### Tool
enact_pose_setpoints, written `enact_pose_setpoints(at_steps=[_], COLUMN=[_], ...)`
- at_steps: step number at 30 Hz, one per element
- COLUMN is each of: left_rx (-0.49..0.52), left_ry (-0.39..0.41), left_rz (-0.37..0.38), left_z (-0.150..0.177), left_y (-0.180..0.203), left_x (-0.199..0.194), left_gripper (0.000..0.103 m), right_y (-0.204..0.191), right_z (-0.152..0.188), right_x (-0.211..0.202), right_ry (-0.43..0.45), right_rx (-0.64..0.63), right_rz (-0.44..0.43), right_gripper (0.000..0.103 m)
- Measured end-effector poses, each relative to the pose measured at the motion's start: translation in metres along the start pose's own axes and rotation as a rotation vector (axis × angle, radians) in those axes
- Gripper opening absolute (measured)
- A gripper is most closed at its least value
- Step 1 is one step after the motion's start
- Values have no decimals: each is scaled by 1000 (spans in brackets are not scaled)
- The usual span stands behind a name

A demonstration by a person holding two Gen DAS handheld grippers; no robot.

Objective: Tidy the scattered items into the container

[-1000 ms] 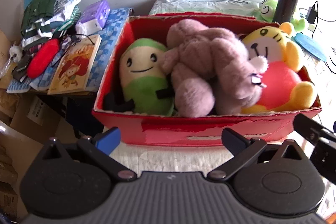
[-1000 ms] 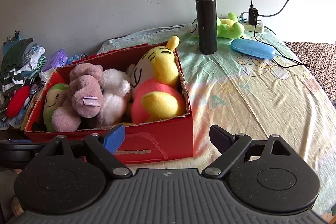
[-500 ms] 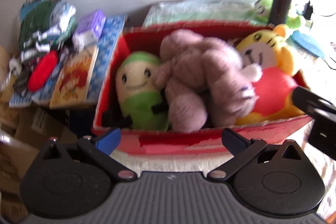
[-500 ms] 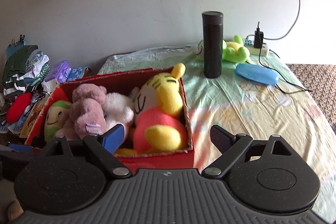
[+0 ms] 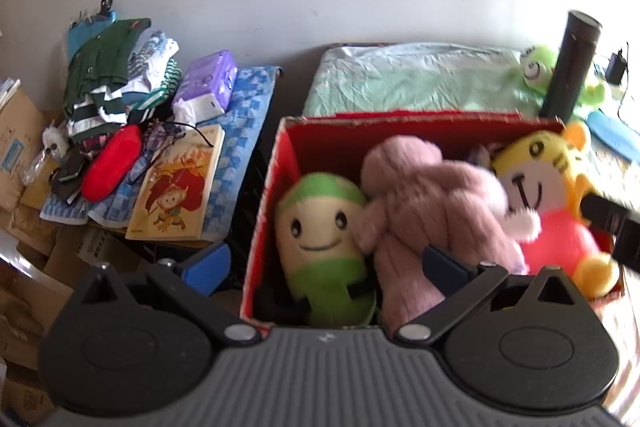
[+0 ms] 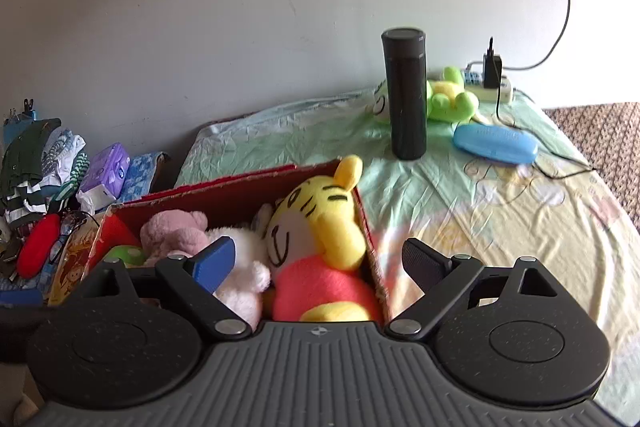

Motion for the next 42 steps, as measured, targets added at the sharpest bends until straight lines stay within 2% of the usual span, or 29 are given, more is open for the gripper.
enact_pose_setpoints(at_steps=[15,30,42], left_rx=[-5,40,49], left_ry=[-23,-16,-15], left_rz=[29,58,127], left_z=[0,-4,2], left_y=[-18,-36,-46], left_x=[12,22,21], left_gripper=[102,102,101], right_y=[-26,-52,-63], right_z=[16,14,24], right_x=[10,11,2], right_ry=[-50,-17,4], right_rx=[-3,38,43], right_rz=[31,100,142], right_gripper=[93,92,92])
Point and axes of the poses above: each gripper's, at about its wrist camera, not at the fingertips, and x roughly the way its jaws point, y to its right, z to its underside, the point moved 4 cm from there along x, roughly the way its jaws point, and after that the axes turned 3 degrees about -y, right-handed, at the moved point
